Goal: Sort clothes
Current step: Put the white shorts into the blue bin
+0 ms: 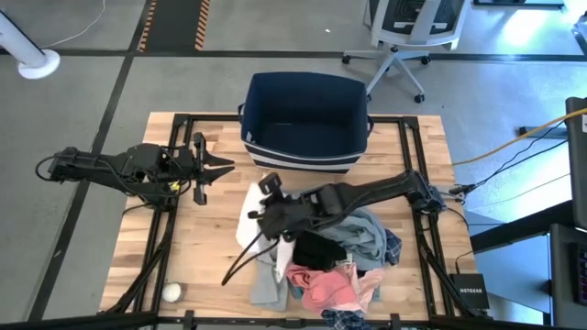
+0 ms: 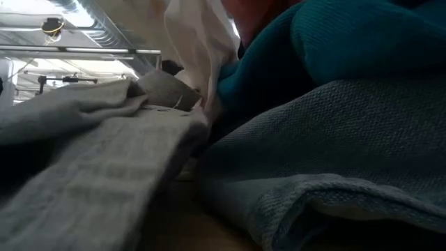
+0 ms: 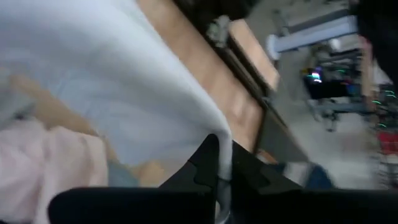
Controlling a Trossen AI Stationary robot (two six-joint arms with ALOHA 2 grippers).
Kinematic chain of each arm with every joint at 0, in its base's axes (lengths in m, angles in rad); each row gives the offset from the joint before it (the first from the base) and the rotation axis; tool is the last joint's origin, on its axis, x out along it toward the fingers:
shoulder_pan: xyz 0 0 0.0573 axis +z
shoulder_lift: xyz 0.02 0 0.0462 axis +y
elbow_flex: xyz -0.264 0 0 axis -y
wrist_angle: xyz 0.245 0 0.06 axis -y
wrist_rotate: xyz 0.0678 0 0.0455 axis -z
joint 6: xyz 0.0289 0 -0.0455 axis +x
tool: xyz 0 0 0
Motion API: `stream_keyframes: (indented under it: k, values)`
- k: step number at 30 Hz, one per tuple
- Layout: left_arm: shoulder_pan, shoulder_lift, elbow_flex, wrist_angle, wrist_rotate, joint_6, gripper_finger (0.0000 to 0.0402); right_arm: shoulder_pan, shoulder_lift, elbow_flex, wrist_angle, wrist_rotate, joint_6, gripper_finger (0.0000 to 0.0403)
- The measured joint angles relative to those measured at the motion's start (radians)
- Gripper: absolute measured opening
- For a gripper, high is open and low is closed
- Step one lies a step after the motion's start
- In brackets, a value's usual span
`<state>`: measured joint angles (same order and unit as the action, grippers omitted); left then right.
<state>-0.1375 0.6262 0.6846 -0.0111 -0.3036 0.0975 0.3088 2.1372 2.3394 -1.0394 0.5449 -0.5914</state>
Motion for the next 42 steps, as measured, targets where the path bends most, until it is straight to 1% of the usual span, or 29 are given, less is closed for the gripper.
stream_keyframes:
  k: [4, 12, 17, 20, 26, 31, 35, 39, 42]
  values:
    - [0.000, 0.000, 0.000, -0.003, 0.000, 0.000, 0.0059, -0.001, -0.058, -0.006, -0.043, 0.078, -0.009, 0.0036]
    - [0.000, 0.000, 0.000, -0.003, 0.000, 0.001, 0.0059, -0.002, -0.188, -0.007, -0.040, 0.218, -0.030, 0.0038]
    - [0.000, 0.000, 0.000, 0.000, 0.000, 0.008, 0.0059, -0.014, -0.267, -0.007, -0.010, 0.365, -0.149, 0.0039]
    - [0.000, 0.000, 0.000, 0.001, 0.000, 0.008, 0.0059, -0.045, -0.309, -0.007, -0.002, 0.397, -0.174, 0.0039]
    - [0.000, 0.000, 0.000, 0.001, 0.000, 0.008, 0.0059, -0.158, -0.357, -0.007, -0.010, 0.376, -0.172, 0.0039]
    - [0.001, 0.000, 0.000, 0.001, 0.000, 0.008, 0.0059, -0.262, -0.358, -0.008, -0.015, 0.313, -0.151, 0.0040]
    - [0.001, 0.000, 0.000, 0.001, 0.000, 0.015, 0.0059, -0.342, -0.358, -0.008, -0.054, 0.208, -0.083, 0.0040]
    - [0.001, 0.000, 0.000, 0.000, 0.000, 0.014, 0.0059, -0.410, -0.354, -0.008, -0.137, 0.089, 0.006, 0.0040]
    - [0.001, 0.000, 0.000, 0.000, 0.000, 0.014, 0.0059, -0.447, -0.340, -0.008, -0.214, 0.022, 0.062, 0.0040]
